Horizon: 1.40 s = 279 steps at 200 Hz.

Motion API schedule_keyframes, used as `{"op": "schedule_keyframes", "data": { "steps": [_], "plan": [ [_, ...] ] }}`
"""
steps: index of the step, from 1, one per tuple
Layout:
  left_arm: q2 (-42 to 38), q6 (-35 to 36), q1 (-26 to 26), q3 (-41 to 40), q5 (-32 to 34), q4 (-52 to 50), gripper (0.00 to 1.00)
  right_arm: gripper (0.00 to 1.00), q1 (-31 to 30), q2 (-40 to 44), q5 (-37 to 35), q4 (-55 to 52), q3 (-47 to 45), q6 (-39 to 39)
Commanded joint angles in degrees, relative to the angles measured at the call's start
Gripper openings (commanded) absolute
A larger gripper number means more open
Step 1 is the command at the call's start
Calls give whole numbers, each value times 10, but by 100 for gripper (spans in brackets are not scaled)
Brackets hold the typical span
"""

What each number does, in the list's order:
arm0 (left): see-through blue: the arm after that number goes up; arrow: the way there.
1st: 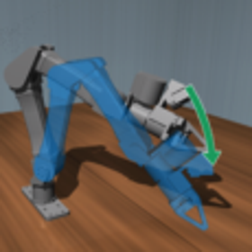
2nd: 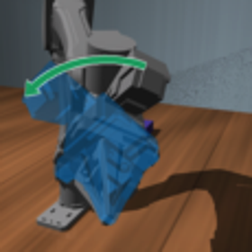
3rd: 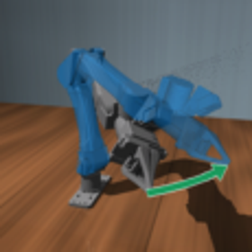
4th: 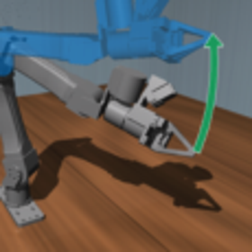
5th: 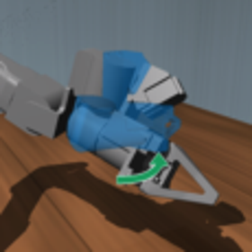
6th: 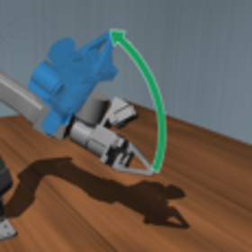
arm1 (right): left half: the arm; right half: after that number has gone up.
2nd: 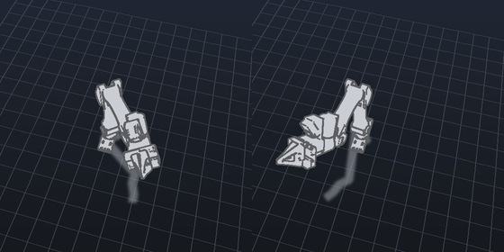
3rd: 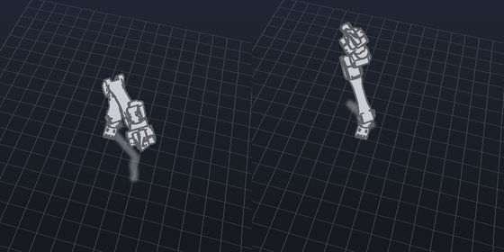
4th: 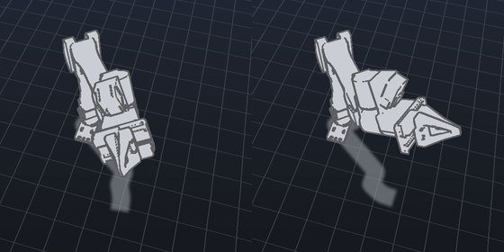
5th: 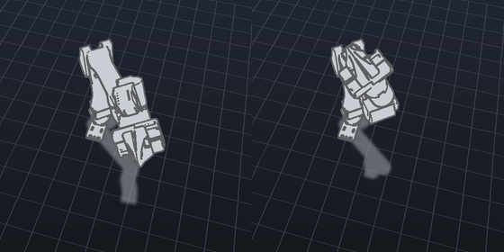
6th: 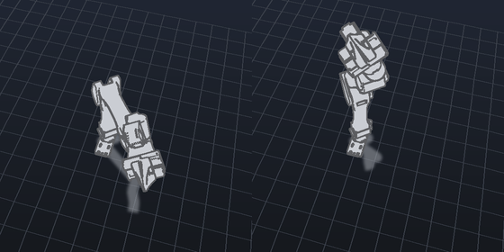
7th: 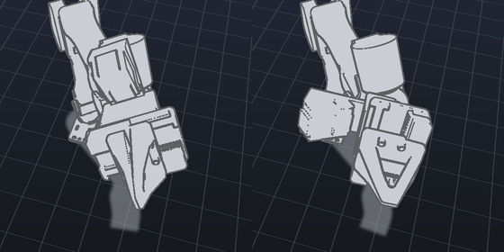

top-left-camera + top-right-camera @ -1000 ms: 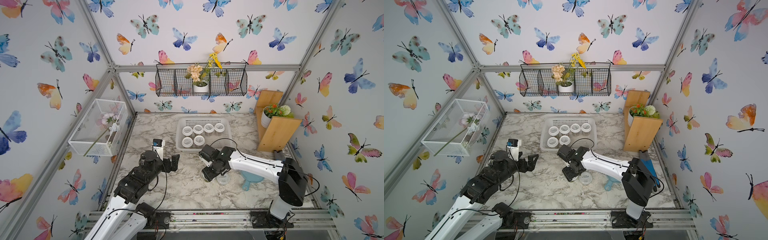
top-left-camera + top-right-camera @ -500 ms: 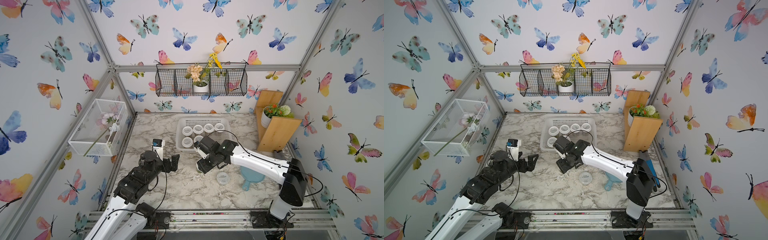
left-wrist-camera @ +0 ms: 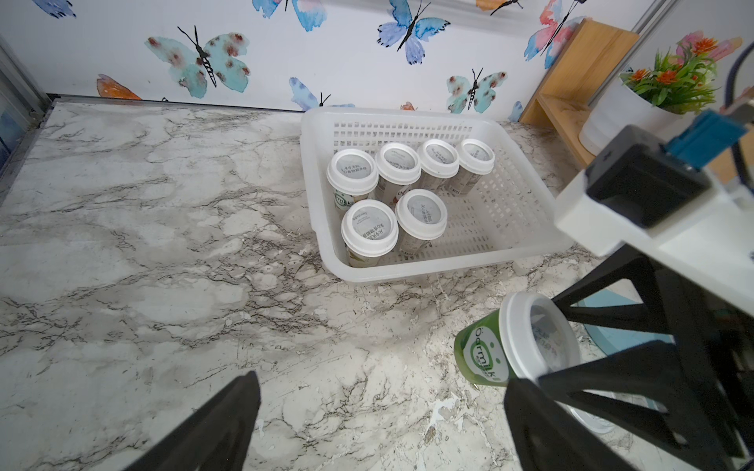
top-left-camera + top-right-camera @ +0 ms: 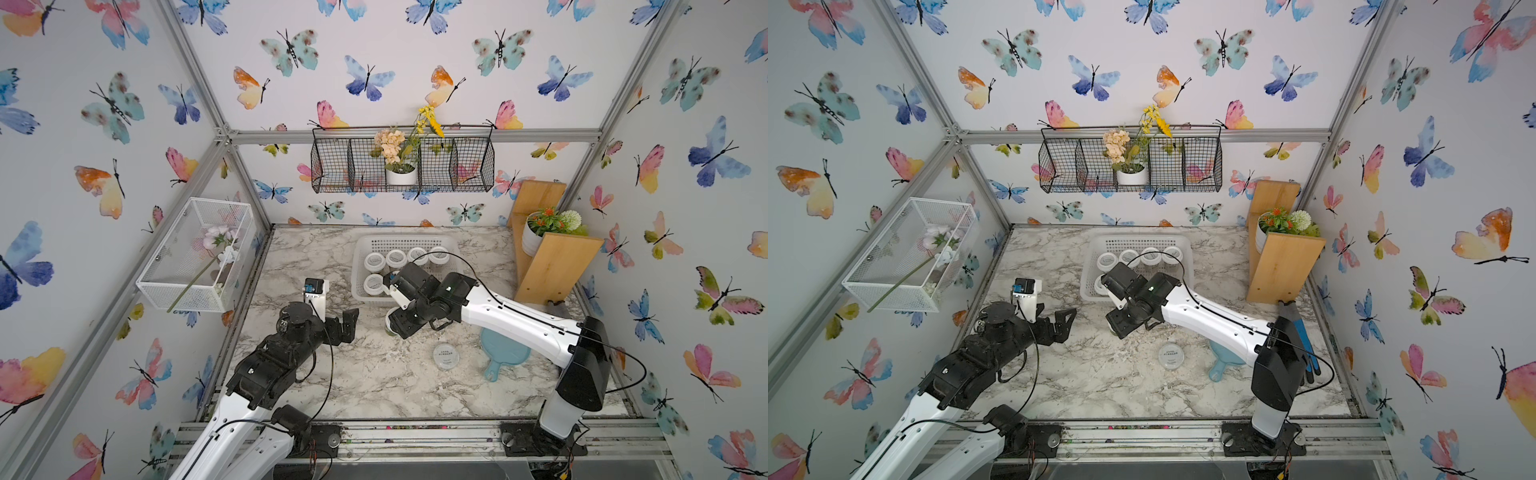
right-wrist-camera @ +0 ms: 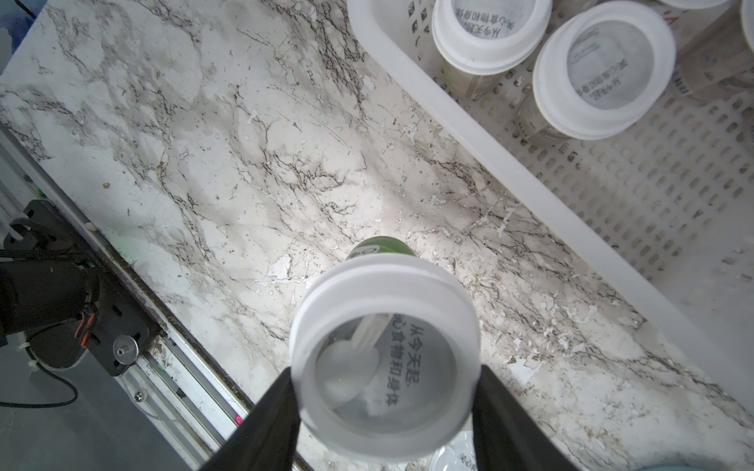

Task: Put the yogurt in the basket
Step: Pick up the yogurt from the center of the board, then place the yogurt in the basket.

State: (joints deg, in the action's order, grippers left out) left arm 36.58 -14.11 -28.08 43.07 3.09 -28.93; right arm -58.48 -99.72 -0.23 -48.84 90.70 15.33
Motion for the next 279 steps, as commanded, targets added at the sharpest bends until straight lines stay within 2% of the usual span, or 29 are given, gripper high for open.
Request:
{"op": "schedule_keyframes", "data": {
  "steps": [1, 160, 279],
  "plan": [
    [-7, 5, 3, -6, -8, 9, 100, 62, 2, 1, -12, -4, 10, -7],
    [-5, 6, 3, -6, -11, 11, 100, 64, 18, 46, -35, 2, 5, -11],
    [-4, 6, 4, -6, -11, 11, 100, 66, 82, 43, -67, 0, 46, -14]
  ]
}}
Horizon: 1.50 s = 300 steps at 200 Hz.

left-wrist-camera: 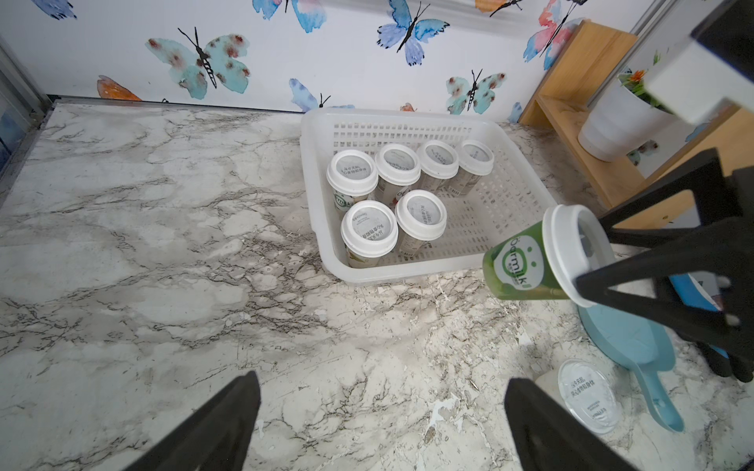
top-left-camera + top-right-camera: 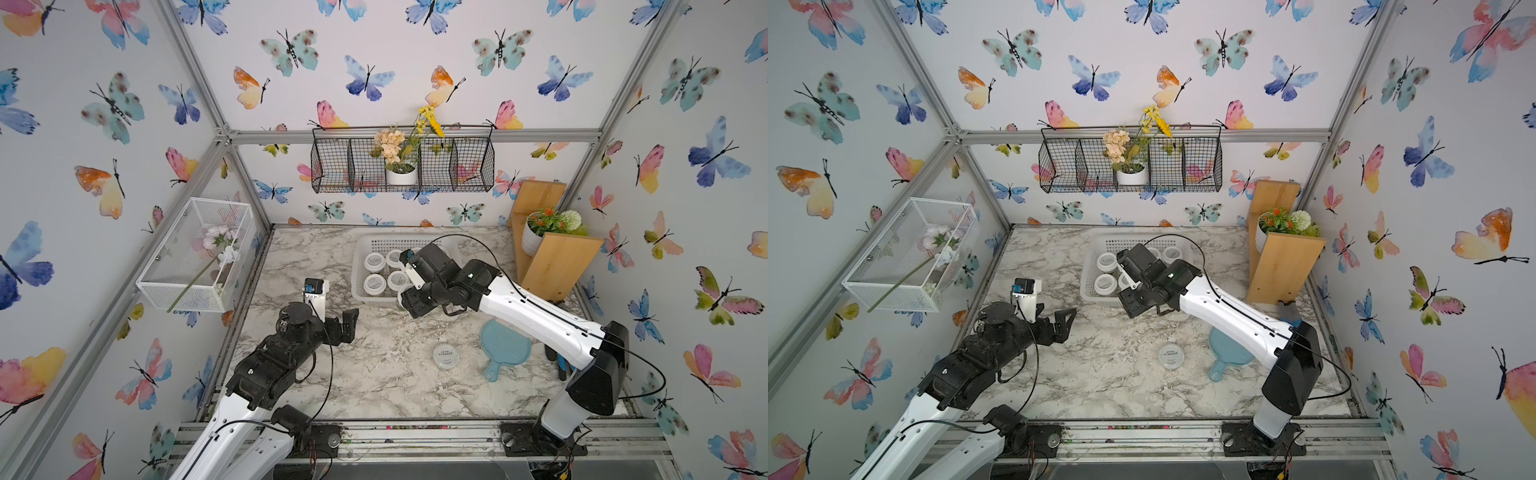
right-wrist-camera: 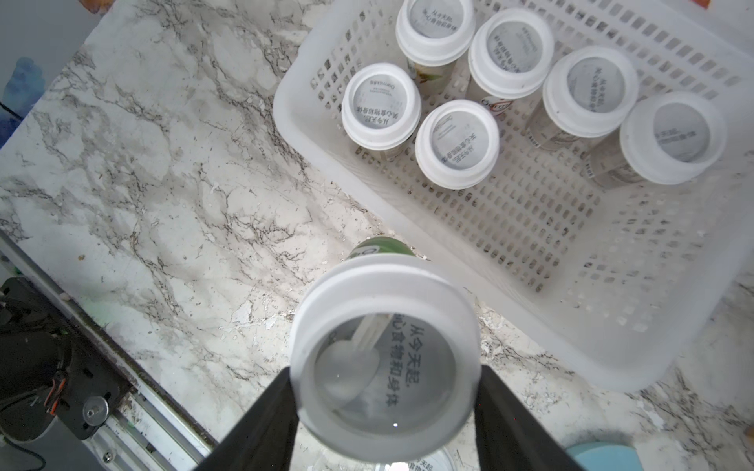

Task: Put the yogurt in the basket
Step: Place the yogurt in the basket.

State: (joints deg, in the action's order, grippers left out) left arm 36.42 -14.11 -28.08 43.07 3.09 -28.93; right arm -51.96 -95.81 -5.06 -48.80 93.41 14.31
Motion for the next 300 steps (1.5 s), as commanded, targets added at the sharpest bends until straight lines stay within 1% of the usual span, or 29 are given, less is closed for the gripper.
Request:
{"op": "schedule_keyframes", "data": {
  "steps": [1, 57, 81, 176, 236, 253, 300],
  "plan": [
    [-2, 6, 4, -6, -11, 11, 100, 66, 17, 4, -19, 0, 19, -3],
    [-1, 7, 3, -6, -11, 11, 100, 66, 80, -20, 0, 13, 43, -14],
    [-2, 6, 4, -7, -12, 11, 100, 66, 97, -34, 9, 23, 46, -14],
    [1, 7, 4, -7, -14, 12, 100, 67, 127, -122, 19, 23, 95, -24],
    [1, 7, 3, -7, -15, 12, 100, 67, 134, -145, 29, 30, 85, -24],
    [1, 7, 3, -7, -15, 12, 100, 69, 134, -149, 33, 33, 85, -24],
    [1, 7, 3, -7, -15, 12, 100, 70, 136, -172, 35, 26, 105, -28]
  ]
}}
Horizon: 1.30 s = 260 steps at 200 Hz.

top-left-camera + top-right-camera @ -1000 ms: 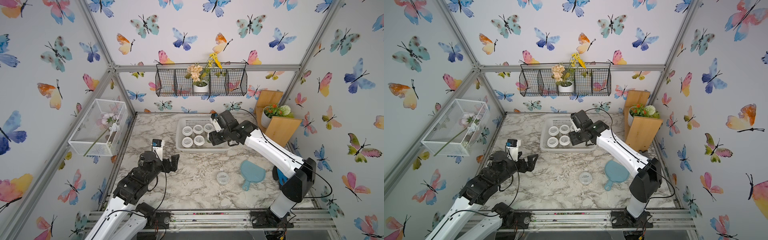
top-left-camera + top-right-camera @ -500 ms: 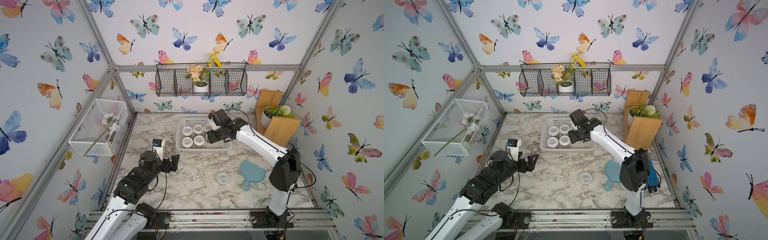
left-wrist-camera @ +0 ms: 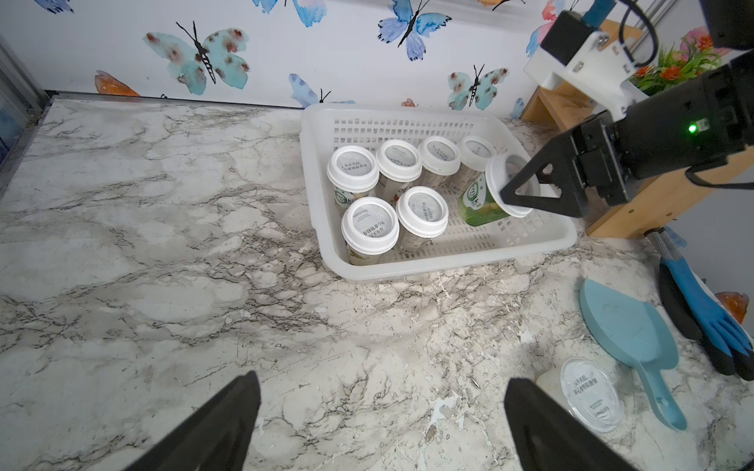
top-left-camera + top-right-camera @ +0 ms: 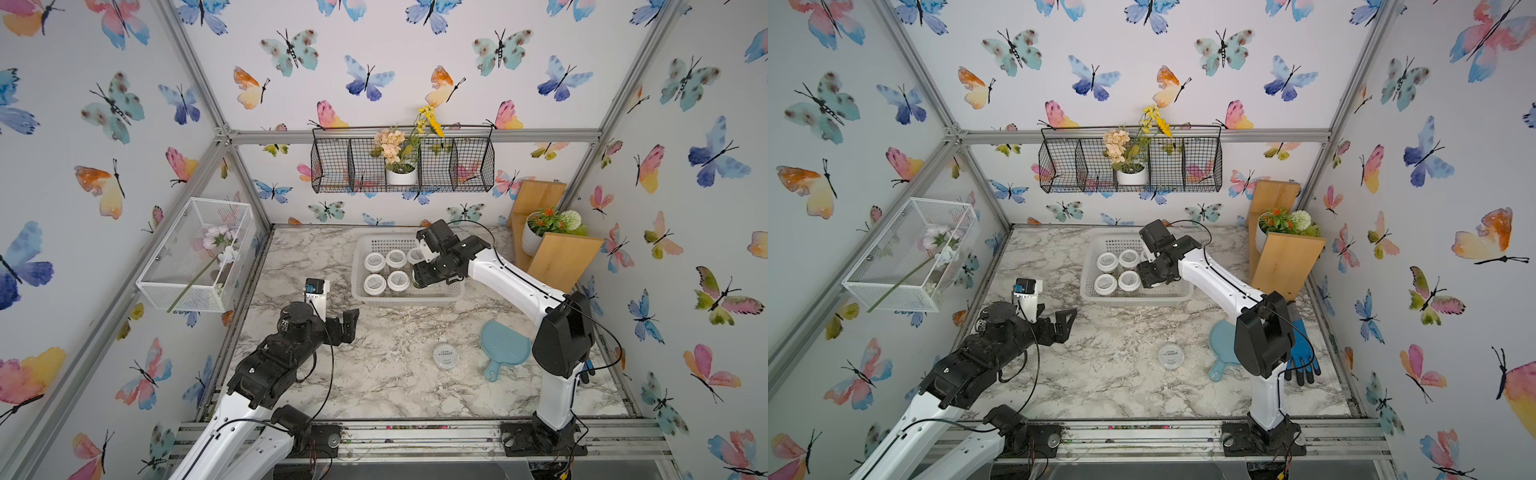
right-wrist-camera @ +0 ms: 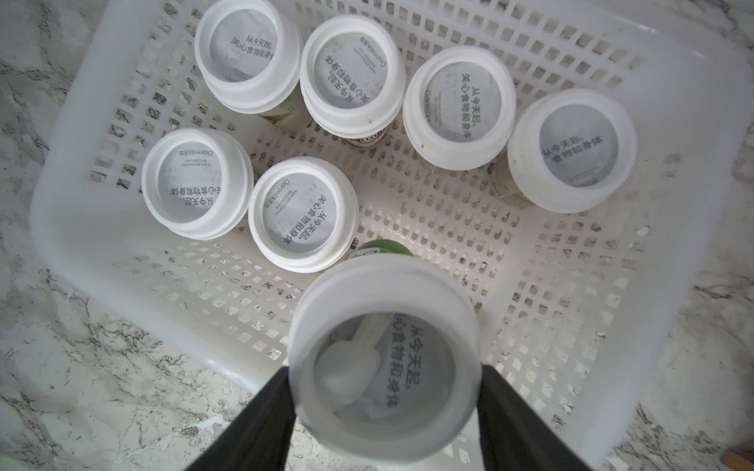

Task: Put the yogurt in the basket
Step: Place the yogurt in the basket.

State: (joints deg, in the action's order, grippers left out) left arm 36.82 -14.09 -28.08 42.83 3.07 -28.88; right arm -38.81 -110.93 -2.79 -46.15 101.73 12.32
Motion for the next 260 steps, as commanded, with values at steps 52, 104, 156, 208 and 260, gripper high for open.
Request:
{"op": "schedule_keyframes", "data": {
  "steps": [52, 104, 156, 208, 260],
  "plan": [
    [-3, 8, 3, -6, -18, 13, 100, 70, 7, -40, 4, -3, 29, -11],
    [-2, 8, 4, -5, -20, 13, 100, 71, 11, -71, -4, -16, 47, -18],
    [-4, 8, 3, -6, -18, 13, 100, 71, 13, -96, -12, -28, 55, -20],
    [-3, 8, 3, -6, -19, 13, 100, 71, 14, -103, -11, -25, 43, -18],
    [-4, 8, 3, -6, -19, 13, 100, 78, 14, -111, -12, -24, 48, -18]
  ]
}}
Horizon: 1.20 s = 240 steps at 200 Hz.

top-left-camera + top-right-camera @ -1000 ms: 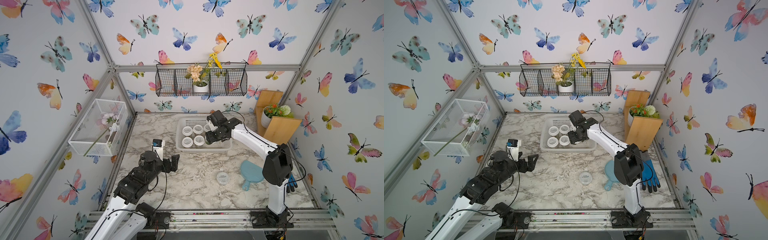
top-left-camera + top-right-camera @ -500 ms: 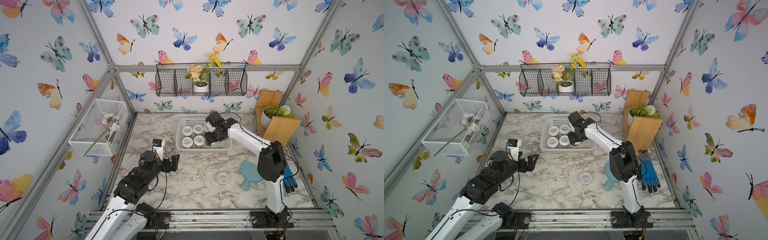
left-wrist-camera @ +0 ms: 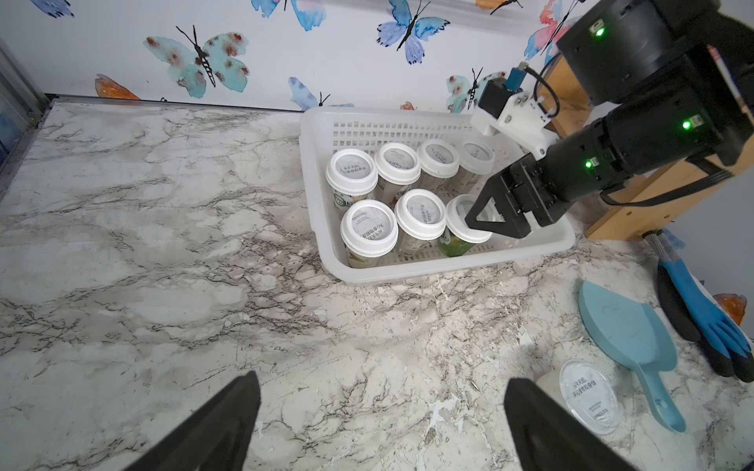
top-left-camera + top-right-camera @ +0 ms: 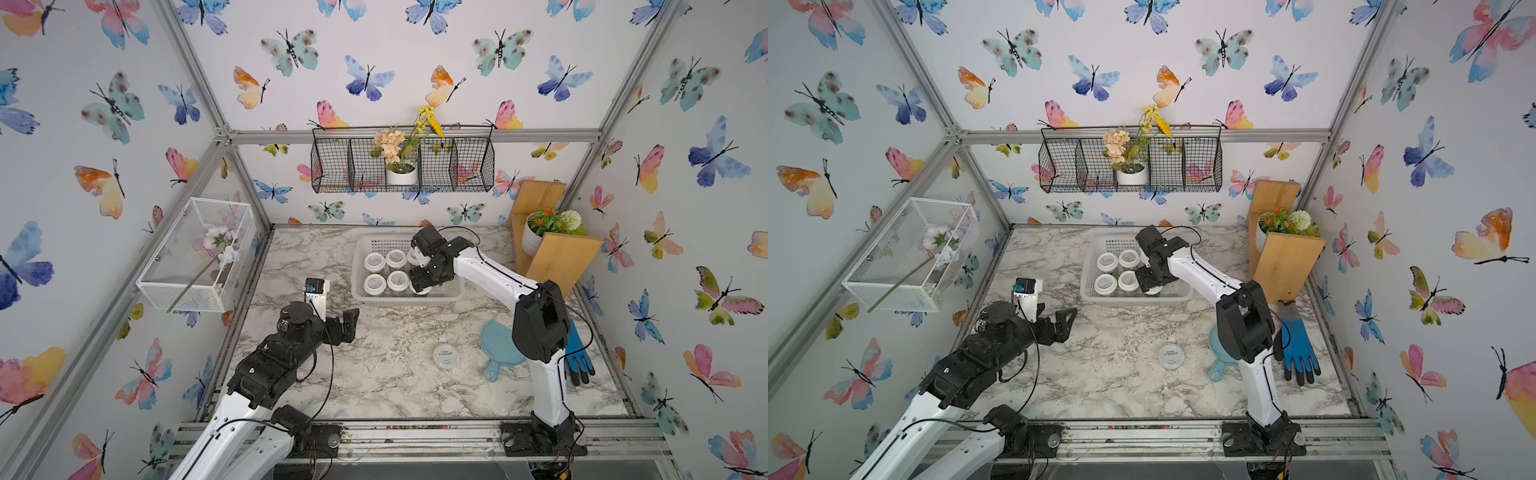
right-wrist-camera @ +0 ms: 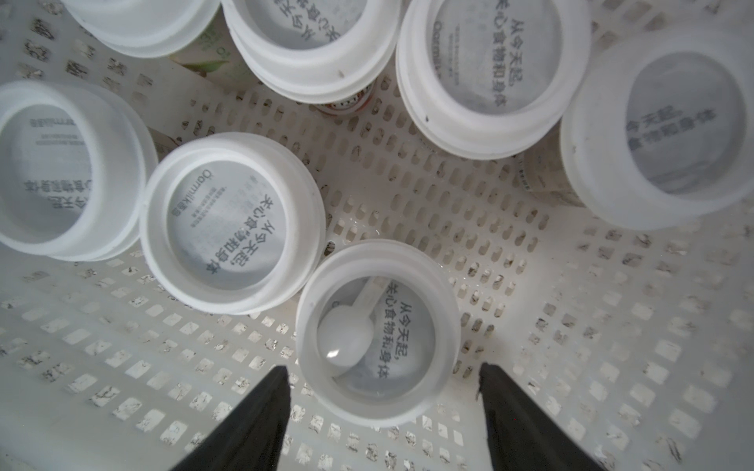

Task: Put the yogurt in the basket
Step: Place the yogurt in the basket.

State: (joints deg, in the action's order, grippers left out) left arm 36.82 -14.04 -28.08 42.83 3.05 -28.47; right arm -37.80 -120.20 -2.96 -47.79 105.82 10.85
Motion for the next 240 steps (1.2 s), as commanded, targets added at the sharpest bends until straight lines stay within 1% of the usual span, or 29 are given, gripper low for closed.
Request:
{"op": "schedule_keyframes", "data": {
  "steps": [1, 40, 67, 104, 138, 161, 172, 198, 222, 240],
  "plan": [
    [-4, 8, 3, -6, -18, 9, 100, 78, 4, -18, -10, -7, 8, -3],
    [-4, 8, 3, -6, -18, 9, 100, 79, 4, -19, -10, -9, 10, -2],
    [-4, 8, 3, -6, -19, 9, 99, 80, 4, -3, -3, -8, 4, 2],
    [-3, 8, 3, -6, -19, 9, 100, 88, 4, 39, 9, 17, -21, 9],
    [-3, 8, 3, -6, -19, 9, 100, 93, 3, 80, 64, 38, -53, 21],
    [-4, 8, 2, -6, -20, 9, 99, 96, 4, 122, 75, 67, -97, 29],
    [-4, 8, 2, -6, -20, 10, 100, 99, 4, 152, 61, 95, -134, 33],
    [-5, 9, 2, -6, -22, 10, 99, 99, 4, 210, 3, 127, -203, 41],
    [-1, 10, 1, -6, -26, 10, 99, 99, 4, 256, -26, 137, -258, 46],
    [2, 10, 2, -6, -27, 11, 99, 99, 4, 277, -34, 135, -289, 40]
  ]
}}
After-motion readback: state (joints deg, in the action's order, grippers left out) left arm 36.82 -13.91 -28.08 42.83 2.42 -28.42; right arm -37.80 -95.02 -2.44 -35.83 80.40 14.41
